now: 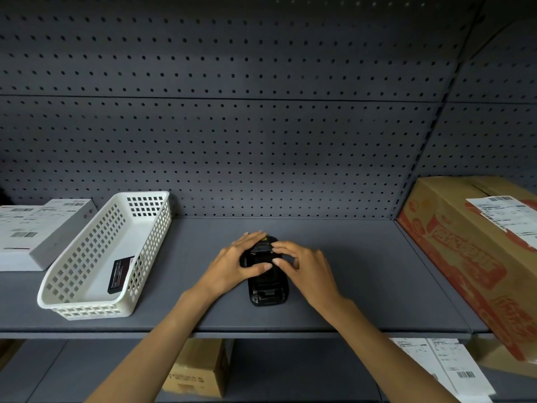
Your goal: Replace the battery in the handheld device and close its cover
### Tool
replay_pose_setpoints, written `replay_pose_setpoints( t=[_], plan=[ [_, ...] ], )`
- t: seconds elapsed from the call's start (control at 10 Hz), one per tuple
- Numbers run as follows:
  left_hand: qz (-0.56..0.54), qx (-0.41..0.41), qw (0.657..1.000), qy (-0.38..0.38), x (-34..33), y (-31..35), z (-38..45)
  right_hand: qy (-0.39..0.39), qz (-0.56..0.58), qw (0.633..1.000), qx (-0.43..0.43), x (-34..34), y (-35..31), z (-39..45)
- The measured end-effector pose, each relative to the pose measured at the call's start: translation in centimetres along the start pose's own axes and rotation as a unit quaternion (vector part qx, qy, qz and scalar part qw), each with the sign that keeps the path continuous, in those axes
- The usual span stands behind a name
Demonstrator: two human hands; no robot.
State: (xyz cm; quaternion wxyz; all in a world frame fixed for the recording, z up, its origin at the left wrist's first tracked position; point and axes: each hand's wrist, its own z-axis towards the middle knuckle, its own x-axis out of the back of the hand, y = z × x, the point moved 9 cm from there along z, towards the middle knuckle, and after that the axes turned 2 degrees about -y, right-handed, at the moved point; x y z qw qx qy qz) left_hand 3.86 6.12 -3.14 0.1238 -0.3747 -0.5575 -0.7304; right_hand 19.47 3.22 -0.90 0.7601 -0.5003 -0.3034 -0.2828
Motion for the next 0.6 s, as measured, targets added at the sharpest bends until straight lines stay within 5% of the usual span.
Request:
replay_pose_setpoints(
  t=[0.6],
  plan=[
    [0.044, -0.030, 0.999, 0.003, 0.6, 0.9, -1.0, 0.000, 0.026, 0.999, -0.047, 0.3, -1.9, -1.1]
  ],
)
